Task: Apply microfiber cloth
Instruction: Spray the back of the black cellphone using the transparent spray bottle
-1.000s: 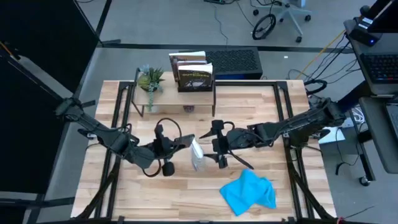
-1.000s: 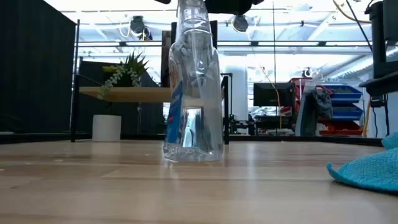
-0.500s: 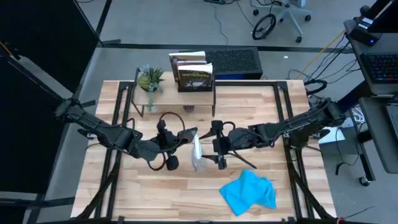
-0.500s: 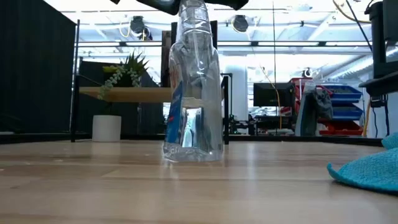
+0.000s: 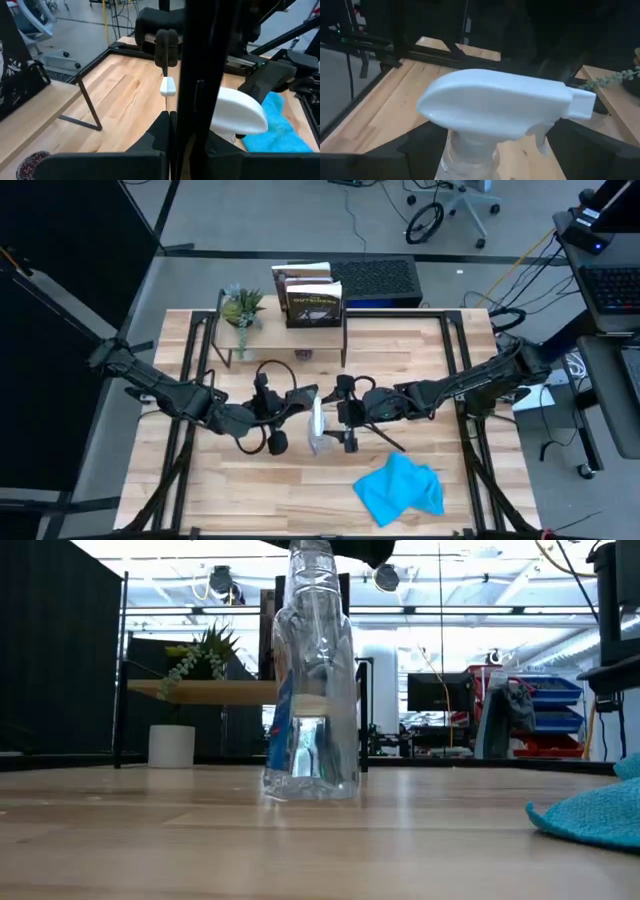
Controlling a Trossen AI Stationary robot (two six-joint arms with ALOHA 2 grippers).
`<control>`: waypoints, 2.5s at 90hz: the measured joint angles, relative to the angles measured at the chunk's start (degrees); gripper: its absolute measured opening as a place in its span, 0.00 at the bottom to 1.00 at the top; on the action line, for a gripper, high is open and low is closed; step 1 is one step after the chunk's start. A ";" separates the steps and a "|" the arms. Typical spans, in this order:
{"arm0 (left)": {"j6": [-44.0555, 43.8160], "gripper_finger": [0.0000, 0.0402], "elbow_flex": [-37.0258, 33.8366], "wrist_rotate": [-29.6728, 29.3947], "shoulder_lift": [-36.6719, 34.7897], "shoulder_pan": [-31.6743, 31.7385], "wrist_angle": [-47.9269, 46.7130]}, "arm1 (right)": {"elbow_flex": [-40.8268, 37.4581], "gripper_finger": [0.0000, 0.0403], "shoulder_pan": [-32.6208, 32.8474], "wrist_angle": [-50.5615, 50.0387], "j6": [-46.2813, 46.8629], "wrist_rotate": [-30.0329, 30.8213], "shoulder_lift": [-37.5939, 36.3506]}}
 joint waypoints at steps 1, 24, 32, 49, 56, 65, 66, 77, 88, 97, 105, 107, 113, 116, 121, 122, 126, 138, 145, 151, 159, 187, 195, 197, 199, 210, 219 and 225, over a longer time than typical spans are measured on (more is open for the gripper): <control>0.00 0.02 0.00 0.00 0.00 0.00 0.00 | 0.00 0.77 0.00 0.04 0.10 0.00 0.00; -0.02 0.02 0.00 -0.04 0.00 0.00 -0.09 | -0.07 0.77 0.01 2.23 2.11 1.72 0.86; -0.02 0.02 0.00 -0.02 0.00 0.00 0.00 | -0.04 0.77 0.11 2.92 2.92 2.60 1.87; -0.02 0.02 -0.02 -0.02 0.02 0.02 -0.01 | -0.04 0.77 0.40 2.77 3.12 4.18 2.88; -0.02 0.02 -0.02 -0.02 0.02 0.00 -0.20 | -0.04 0.77 0.40 2.85 3.02 4.33 2.86; 0.00 0.02 -0.02 -0.02 0.02 0.02 -0.24 | -0.04 0.77 0.38 2.88 2.83 4.33 2.86; 0.00 0.02 0.00 -0.02 0.02 0.02 -0.26 | -0.04 0.77 0.39 2.88 2.83 4.33 2.86; 0.44 0.02 -0.01 -0.23 0.02 0.01 -0.26 | -0.04 0.77 0.37 2.82 2.79 4.33 2.86; 1.69 0.02 -0.02 -2.23 0.02 0.04 -0.21 | -0.04 0.77 0.37 2.77 2.75 4.33 2.86; 2.00 0.02 0.00 -3.60 0.02 0.04 -0.18 | -0.04 0.77 0.37 2.71 2.81 4.33 2.86; 2.28 0.02 0.00 -4.38 -0.12 0.04 -0.17 | -0.04 0.77 0.37 2.69 2.77 4.31 2.86; 2.49 0.02 -0.02 -4.57 -0.15 0.06 -0.14 | -0.04 0.77 0.37 2.66 2.75 4.32 2.86; 3.23 0.02 -0.01 -5.42 -0.17 0.08 -0.05 | -0.04 0.77 0.37 2.66 2.75 4.26 2.86; 3.50 0.02 0.00 -5.97 -0.17 0.16 -0.05 | -0.04 0.77 0.37 2.66 2.75 4.22 2.86; 3.56 0.02 0.00 -6.29 -0.17 0.65 -0.09 | -0.04 0.77 0.37 2.66 2.75 4.17 2.86; 3.56 0.02 0.00 -6.30 -0.17 0.78 -0.10 | -0.04 0.77 0.37 2.65 2.75 4.16 2.86; 3.50 0.02 -0.01 -6.37 -0.17 1.35 -0.36 | -0.04 0.77 0.37 2.64 2.75 4.15 2.86; 3.48 0.02 -0.01 -6.46 -0.17 3.43 -0.84 | -0.04 0.77 0.41 2.62 2.72 4.11 2.86; 3.50 0.02 0.00 -4.85 -0.22 4.92 -1.06 | -0.04 0.77 0.73 2.66 2.21 4.11 2.86; 3.41 0.02 0.00 -1.62 -0.22 6.32 -1.25 | -0.04 0.77 1.13 2.80 1.07 4.19 2.86; 3.45 0.02 0.00 2.90 0.43 8.32 -1.22 | -0.04 0.77 1.77 3.32 -0.33 4.28 2.86; 6.47 0.02 0.01 16.26 2.03 13.85 0.15 | -0.02 0.77 2.29 3.58 -1.60 4.04 2.84; 7.03 0.02 0.02 18.59 2.03 14.44 0.05 | -0.02 0.77 2.23 4.02 -1.94 4.04 2.84; 7.68 0.02 0.02 19.10 2.03 14.55 0.10 | -0.02 0.77 2.23 4.04 -2.07 4.04 2.84; 8.11 0.02 0.02 19.68 2.03 14.68 0.26 | -0.02 0.77 2.24 4.08 -2.10 4.03 2.84; 10.50 0.02 0.02 23.74 2.03 15.71 2.46 | -0.02 0.77 2.20 4.42 -2.11 2.10 2.84; 11.23 0.02 0.02 26.00 2.03 16.75 3.17 | -0.02 0.77 2.21 4.48 -2.04 -0.15 2.84; 12.09 0.02 0.02 27.24 2.03 17.36 3.15 | -0.02 0.77 2.21 4.46 -2.10 -0.39 2.84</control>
